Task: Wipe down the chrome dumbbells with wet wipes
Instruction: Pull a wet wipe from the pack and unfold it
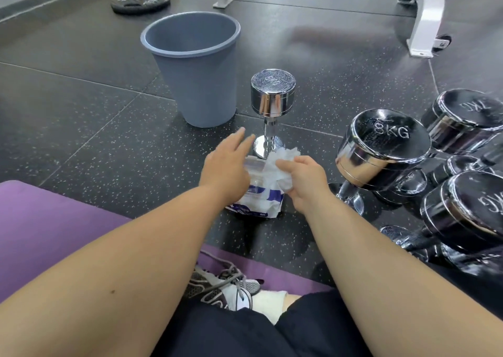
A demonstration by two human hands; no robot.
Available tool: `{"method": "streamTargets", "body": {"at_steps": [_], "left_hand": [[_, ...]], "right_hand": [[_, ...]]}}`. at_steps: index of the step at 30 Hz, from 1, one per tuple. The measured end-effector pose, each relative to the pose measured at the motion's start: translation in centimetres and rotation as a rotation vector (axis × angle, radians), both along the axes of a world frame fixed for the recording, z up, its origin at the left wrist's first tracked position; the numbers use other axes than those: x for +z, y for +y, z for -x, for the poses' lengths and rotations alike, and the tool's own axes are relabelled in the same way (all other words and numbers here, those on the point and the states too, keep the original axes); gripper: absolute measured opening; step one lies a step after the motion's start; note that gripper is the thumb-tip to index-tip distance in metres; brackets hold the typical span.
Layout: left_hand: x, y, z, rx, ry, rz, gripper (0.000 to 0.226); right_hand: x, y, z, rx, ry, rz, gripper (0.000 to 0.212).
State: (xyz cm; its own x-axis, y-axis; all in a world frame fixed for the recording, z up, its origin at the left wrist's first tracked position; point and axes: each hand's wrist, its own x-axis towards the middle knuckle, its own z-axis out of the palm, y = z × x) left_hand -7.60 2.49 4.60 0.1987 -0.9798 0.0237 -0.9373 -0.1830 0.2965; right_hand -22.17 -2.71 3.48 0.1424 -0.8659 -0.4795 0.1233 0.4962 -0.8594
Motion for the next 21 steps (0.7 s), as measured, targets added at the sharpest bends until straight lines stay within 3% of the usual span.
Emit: {"method": "streamTargets", "body": {"at_steps": [3, 7, 9, 12, 14, 17, 21], "left_hand": [[-0.4, -0.5, -0.2, -0.115, -0.129, -0.253, 0.069], [-0.2, 0.0, -0.9, -0.152, 0.127, -0.539, 0.039], [0.4, 0.1, -0.4, -0.078, 0.37, -0.472, 0.027], [3.1, 0.0, -0.1, 0.205, 0.978, -0.236, 0.027], [4.7, 0.2, -0.2, 0.244, 1.281, -0.267, 0.035], [5.3, 1.4, -0.3, 0.121, 1.319, -0.401, 0.045], [5.8, 2.9, -0.6, 0.141, 1.452, -0.315, 0.017]], "right_hand": [[1.1, 0.4, 0.3, 0.013, -0.042, 0.011, 0.026], [2.7, 1.6, -0.1, 0.032, -0.03, 0.051, 0.032], [3.2, 2.2, -0.1, 0.047, -0.039, 0.067, 0.03], [4.4, 3.6, -0.5, 0.037, -0.031, 0.096, 0.028], [5.6, 4.2, -0.7, 0.017, -0.019, 0.131, 0.02], [6.8, 4.9, -1.3, -0.011, -0.043, 0.166, 0.018], [7.1, 5.4, -1.1, -0.05, -0.084, 0.107, 0.02]]}}
